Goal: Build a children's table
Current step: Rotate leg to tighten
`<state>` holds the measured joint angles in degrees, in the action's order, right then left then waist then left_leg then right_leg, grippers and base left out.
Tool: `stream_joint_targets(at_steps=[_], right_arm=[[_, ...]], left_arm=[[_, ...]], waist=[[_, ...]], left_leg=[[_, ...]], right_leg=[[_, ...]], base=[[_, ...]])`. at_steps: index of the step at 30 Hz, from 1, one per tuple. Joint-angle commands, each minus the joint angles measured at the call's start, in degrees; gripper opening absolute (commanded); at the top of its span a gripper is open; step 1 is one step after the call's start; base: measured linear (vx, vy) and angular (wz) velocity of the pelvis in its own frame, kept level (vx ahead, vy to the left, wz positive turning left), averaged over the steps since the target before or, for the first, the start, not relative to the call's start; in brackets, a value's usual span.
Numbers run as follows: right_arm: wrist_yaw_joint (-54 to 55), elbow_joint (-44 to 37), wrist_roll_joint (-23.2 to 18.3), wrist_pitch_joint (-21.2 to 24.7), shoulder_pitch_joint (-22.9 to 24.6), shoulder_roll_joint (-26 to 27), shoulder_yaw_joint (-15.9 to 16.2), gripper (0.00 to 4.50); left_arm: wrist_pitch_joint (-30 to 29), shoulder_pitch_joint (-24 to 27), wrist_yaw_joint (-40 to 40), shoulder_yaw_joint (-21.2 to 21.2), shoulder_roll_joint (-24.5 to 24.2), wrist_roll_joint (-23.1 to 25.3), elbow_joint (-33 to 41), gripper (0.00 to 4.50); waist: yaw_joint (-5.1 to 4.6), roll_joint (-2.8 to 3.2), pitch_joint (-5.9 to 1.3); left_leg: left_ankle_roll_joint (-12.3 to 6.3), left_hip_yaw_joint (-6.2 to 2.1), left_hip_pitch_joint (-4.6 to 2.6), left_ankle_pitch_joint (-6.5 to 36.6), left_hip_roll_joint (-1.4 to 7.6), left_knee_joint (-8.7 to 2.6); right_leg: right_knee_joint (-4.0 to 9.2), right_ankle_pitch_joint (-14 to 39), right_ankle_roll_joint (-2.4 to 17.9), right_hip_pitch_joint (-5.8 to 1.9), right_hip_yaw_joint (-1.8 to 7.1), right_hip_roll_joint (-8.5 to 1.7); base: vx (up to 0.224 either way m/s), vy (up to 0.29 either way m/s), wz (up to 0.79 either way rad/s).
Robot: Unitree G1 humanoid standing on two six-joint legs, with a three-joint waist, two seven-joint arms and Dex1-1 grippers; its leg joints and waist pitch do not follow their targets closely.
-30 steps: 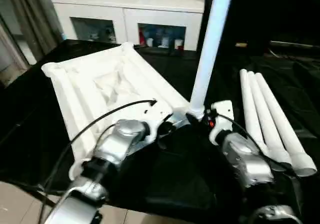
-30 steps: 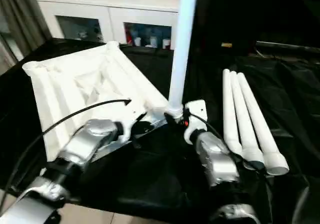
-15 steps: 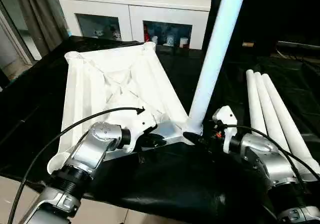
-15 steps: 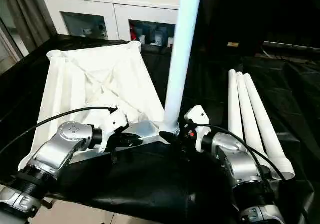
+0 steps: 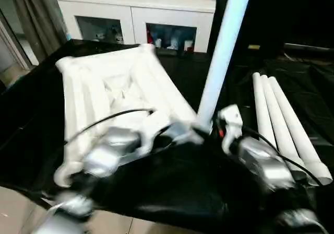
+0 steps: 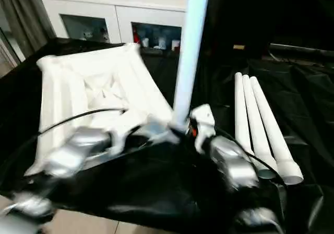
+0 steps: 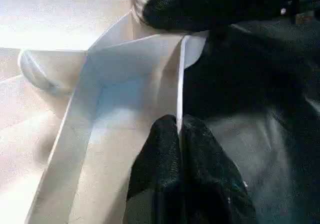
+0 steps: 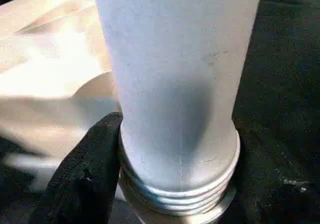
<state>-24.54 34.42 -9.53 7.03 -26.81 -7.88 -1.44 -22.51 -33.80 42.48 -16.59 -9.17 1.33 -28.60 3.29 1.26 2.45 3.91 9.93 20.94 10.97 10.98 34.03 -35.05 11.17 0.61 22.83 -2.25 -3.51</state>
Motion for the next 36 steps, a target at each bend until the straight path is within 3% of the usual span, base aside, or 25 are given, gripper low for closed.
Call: stream_joint_targets(at_steps=[1,4,6,7,8,10,11,14,18,20,21,22,23,26,27,31,32,33,36], right_arm=[[9.1,3.6,-1.4,3.3,0.4,0.5,-5.1,2.73],[12.7,4.0,-1.5,3.1,0.1,3.3,-5.2,2.73],[11.9,3.4,1.2,1.6,0.2,4.1,-2.2,2.72],[11.0,2.8,2.6,0.7,0.4,4.1,-0.6,2.72],[9.2,2.2,3.8,-0.9,0.6,4.1,1.2,2.72],[8.5,2.1,4.0,-1.4,0.6,4.1,1.7,2.72],[7.5,1.4,3.6,-2.1,0.7,4.1,1.9,2.72],[4.4,-0.2,1.6,-2.8,0.9,3.4,1.3,3.42],[2.7,-2.3,1.3,-3.0,1.3,1.5,0.8,3.7],[1.2,-4.7,-0.5,-2.3,1.9,0.0,-1.0,3.7],[0.5,-5.7,-1.3,-2.0,2.3,-0.4,-1.5,3.75],[-0.8,-7.3,-2.2,-1.6,3.1,-1.0,-1.8,3.75],[-2.9,-9.6,-3.5,-1.0,4.4,-1.9,-2.1,3.77],[-7.4,-14.0,-5.2,0.0,7.4,-4.1,-1.9,3.77],[-8.4,-14.5,-5.2,0.0,7.8,-4.4,-1.7,3.77],[-11.3,-15.3,-4.9,-0.2,8.9,-5.8,-0.2,3.77],[-11.5,-15.5,-4.9,-0.1,9.0,-6.0,0.0,3.77],[-12.1,-16.1,-4.9,0.3,9.3,-6.3,0.6,3.77],[-14.3,-18.5,-4.7,1.8,10.5,-7.1,2.9,3.77]], left_arm=[[-2.3,-0.2,-7.6,3.6,0.6,0.7,-4.3,0.0],[-2.0,-1.7,-12.2,5.1,3.2,0.4,-6.6,0.0],[-0.6,-2.1,-12.8,4.9,3.9,0.7,-7.1,0.0],[0.5,-2.2,-12.5,4.6,3.9,0.8,-7.0,0.0],[2.4,-2.0,-11.7,4.0,3.7,1.1,-6.6,0.0],[3.0,-2.0,-11.5,3.7,3.6,1.1,-6.6,0.0],[4.8,-1.7,-10.2,2.9,3.3,1.2,-6.3,0.0],[5.1,-0.8,-8.4,2.3,2.9,0.7,-5.1,0.0],[5.4,-0.4,-7.3,2.4,2.9,0.2,-4.7,0.0],[6.8,-0.2,-7.0,1.9,2.7,0.5,-4.5,0.0],[7.4,-0.1,-7.3,1.8,2.7,0.7,-4.4,0.28],[7.3,0.0,-7.4,2.2,3.0,0.3,-4.2,0.28],[6.9,0.2,-6.8,2.7,3.4,-0.7,-3.5,0.56],[7.1,1.0,-4.7,3.0,3.6,-2.4,-1.2,0.72],[7.1,1.2,-4.3,3.0,3.5,-2.6,-0.7,0.97],[7.6,1.8,-3.2,3.9,3.0,-4.0,2.6,1.07],[7.5,1.8,-3.3,4.2,2.8,-4.0,3.1,1.32],[7.3,1.8,-3.6,4.7,2.3,-4.0,4.0,1.38],[6.5,1.6,-6.3,7.1,-0.5,-3.4,6.3,1.5]], waist=[[0.08,-0.88,-2.99],[0.25,-0.82,-3.2],[0.35,-0.91,-3.31],[0.34,-0.56,-3.42],[0.27,-0.84,-3.31],[0.33,-0.79,-3.27],[0.41,-0.85,-3.23],[0.53,-0.84,-3.23],[0.0,-0.86,-3.18],[-0.07,-0.88,-3.24],[-0.09,-1.63,-3.26],[0.13,-1.24,-3.24],[0.28,-1.08,-3.21],[0.71,-0.71,-3.41],[0.65,-0.85,-3.4],[0.58,-0.59,-3.27],[0.54,-0.66,-3.25],[0.57,-0.43,-3.24],[0.39,-0.58,-3.13]], left_leg=[[-0.83,-0.33,-0.5,10.2,1.49,-4.15],[-1.06,-0.34,-0.36,8.6,1.52,-4.07],[-1.71,-0.36,-0.13,7.9,1.5,-3.99],[-1.9,-0.38,-0.16,7.7,1.52,-3.95],[-2.16,-0.32,-0.08,8.2,1.46,-3.96],[-2.32,-0.33,-0.1,8.8,1.49,-4.0],[-2.56,-0.34,-0.1,9.2,1.5,-4.04],[-3.08,-0.34,0.02,8.8,1.55,-4.04],[-3.27,-0.51,0.58,8.3,1.44,-4.19],[-3.35,-0.4,0.21,8.6,1.49,-3.99],[-3.7,-0.29,0.3,8.3,1.49,-3.95],[-3.96,-0.38,0.24,7.7,1.58,-4.0],[-4.39,-0.3,0.17,7.5,1.57,-3.9],[-4.93,-0.36,0.14,7.0,1.85,-3.83],[-5.02,-0.33,0.14,6.9,1.83,-3.8],[-4.61,-0.41,0.21,7.9,1.87,-3.88],[-4.45,-0.38,0.2,8.2,1.85,-3.87],[-4.33,-0.44,0.2,8.3,1.84,-3.88],[-4.09,-0.54,0.39,8.7,1.83,-3.98]], right_leg=[[4.9,14.6,10.8,-2.51,2.22,-3.97],[4.63,11.1,11.0,-2.58,2.23,-3.98],[4.43,8.6,11.1,-2.78,2.16,-4.0],[4.41,7.5,11.3,-2.8,2.13,-4.0],[4.45,7.5,11.5,-2.85,2.12,-3.94],[4.53,8.5,11.4,-2.84,2.13,-4.03],[4.67,9.9,11.0,-2.87,2.15,-4.12],[4.65,10.1,10.8,-2.94,2.16,-4.17],[4.56,10.3,10.2,-3.22,1.93,-4.01],[4.86,11.5,10.3,-3.0,2.11,-4.11],[4.85,11.0,10.2,-3.07,2.15,-4.02],[4.61,10.5,10.2,-3.0,2.11,-4.07],[4.68,9.7,10.3,-3.0,2.14,-4.0],[4.34,5.9,11.7,-2.99,2.15,-3.98],[4.32,5.2,12.0,-2.92,2.1,-3.89],[4.33,4.9,13.1,-2.99,2.02,-4.0],[4.33,5.3,13.2,-3.02,2.0,-3.97],[4.27,5.4,13.3,-3.02,1.99,-4.02],[4.28,6.1,12.4,-3.22,1.97,-3.95]], base=[[0.0,0.0,0.0],[0.0,0.0,0.0],[0.0,0.0,0.0],[0.0,0.0,0.0],[0.0,0.0,0.0],[0.0,0.0,0.0],[0.0,0.0,0.0],[0.0,0.0,0.0],[0.0,0.0,0.0],[0.0,0.0,0.0],[0.0,0.0,0.0],[0.0,0.0,0.0],[0.0,0.0,0.0],[0.0,0.0,0.0],[0.0,0.0,0.0],[0.0,0.0,0.0],[0.0,0.0,0.0],[0.0,0.0,0.0],[0.0,0.0,0.0]])
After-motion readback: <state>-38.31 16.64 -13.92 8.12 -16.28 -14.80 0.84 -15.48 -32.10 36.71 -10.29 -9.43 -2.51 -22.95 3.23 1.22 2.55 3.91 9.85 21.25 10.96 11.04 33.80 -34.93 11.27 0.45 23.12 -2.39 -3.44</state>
